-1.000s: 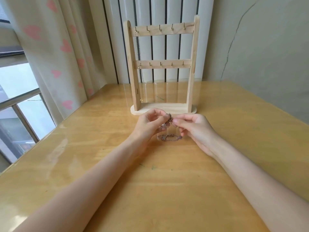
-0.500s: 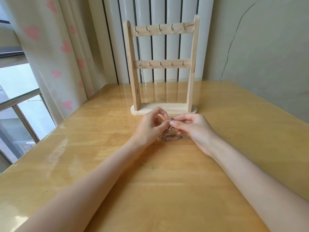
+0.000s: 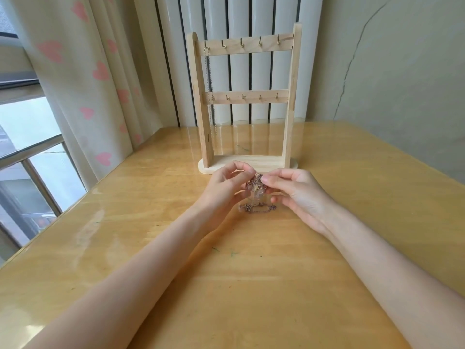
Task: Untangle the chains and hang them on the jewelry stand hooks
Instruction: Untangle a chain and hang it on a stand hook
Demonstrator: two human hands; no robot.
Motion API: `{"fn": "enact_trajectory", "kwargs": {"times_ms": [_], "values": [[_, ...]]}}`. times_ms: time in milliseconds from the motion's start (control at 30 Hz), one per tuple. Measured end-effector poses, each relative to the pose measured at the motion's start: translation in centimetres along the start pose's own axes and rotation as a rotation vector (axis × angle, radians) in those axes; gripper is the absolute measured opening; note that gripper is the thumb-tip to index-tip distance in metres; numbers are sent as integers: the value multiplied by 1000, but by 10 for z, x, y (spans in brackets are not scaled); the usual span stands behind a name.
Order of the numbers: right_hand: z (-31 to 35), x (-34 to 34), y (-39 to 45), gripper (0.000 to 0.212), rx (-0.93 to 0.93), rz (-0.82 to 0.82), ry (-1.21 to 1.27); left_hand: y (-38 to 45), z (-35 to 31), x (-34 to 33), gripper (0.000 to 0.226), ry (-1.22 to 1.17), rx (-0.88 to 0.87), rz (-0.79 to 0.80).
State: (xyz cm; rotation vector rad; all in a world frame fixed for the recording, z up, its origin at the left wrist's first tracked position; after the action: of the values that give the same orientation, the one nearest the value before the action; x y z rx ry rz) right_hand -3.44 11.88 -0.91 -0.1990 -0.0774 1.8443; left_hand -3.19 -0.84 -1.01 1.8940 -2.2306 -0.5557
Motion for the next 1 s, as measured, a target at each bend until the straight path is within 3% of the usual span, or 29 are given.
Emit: {"fn": "enact_trajectory", "kwargs": {"times_ms": [300,500,667,833,1000], "values": [[0,-3,-1,5,24,-8,22,0,-2,8,10,68,32,-21],[4,3,-3,7,82,-88,1,-1,-14,1,11,424,-198,49],[9,3,-2,13,125,-78,6,-1,-9,1,11,219,-90,42],[9,-12,-4,17,107,-68,-320,0,-3,6,20,109,3,-46],[11,-6,-3,11,146,-284,-604,1,-1,2,15,309,-45,24]]}}
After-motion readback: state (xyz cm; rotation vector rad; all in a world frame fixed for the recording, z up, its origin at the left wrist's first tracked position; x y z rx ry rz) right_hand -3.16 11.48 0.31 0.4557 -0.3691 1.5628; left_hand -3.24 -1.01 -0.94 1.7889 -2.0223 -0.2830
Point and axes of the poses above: each hand's wrist, its own y-axis towards the middle knuckle, its own x-axis out of the back of the hand, z = x × y, the point moved 6 cm from there along y, towards the middle knuckle, and after that the axes turned 14 degrees about -x, right-handed, at the moved point
